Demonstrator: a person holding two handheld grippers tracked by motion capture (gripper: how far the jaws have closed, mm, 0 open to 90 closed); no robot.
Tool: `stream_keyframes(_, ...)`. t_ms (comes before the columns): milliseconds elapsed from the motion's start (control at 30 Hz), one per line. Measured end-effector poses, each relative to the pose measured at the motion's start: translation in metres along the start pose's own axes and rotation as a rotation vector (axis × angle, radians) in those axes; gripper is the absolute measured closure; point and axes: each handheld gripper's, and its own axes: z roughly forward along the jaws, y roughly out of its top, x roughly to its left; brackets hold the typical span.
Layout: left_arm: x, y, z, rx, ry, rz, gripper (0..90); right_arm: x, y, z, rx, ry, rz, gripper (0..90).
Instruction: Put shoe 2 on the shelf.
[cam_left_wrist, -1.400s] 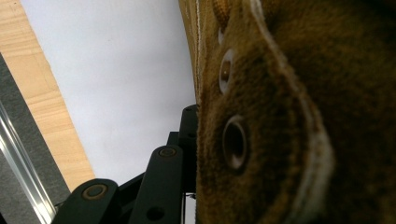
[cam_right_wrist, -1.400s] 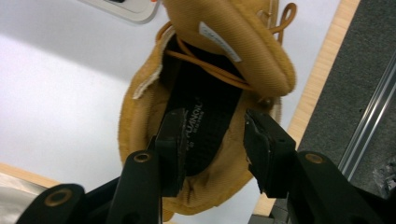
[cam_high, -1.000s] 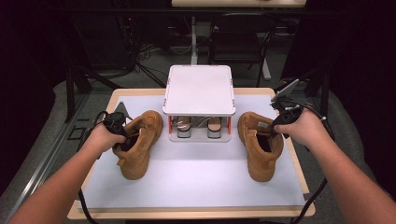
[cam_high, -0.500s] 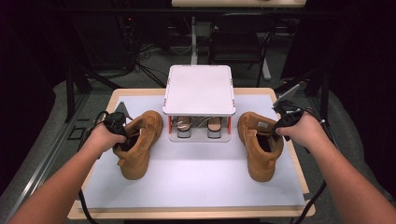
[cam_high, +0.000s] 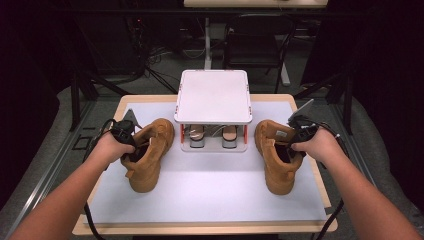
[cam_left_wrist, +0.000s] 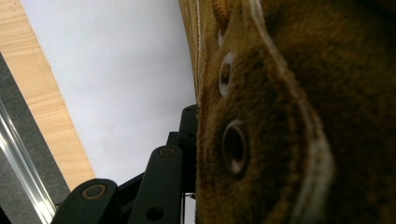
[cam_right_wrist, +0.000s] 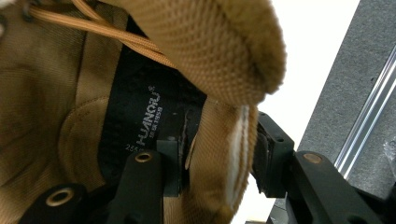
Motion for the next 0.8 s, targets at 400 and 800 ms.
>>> stream_keyframes(400, 0.001, 0.0, 0.0, -0.001, -0.001, 0.001, 75.3, -0.001, 0.0, 0.012, 0.035, 0.004, -0.009, 62.7)
stream_keyframes(800, -0.001, 0.001, 0.003, -0.004, -0.007, 0.006, 75.1, 0.002, 0.002, 0.018, 0.074, -0.006, 0.021, 69.9)
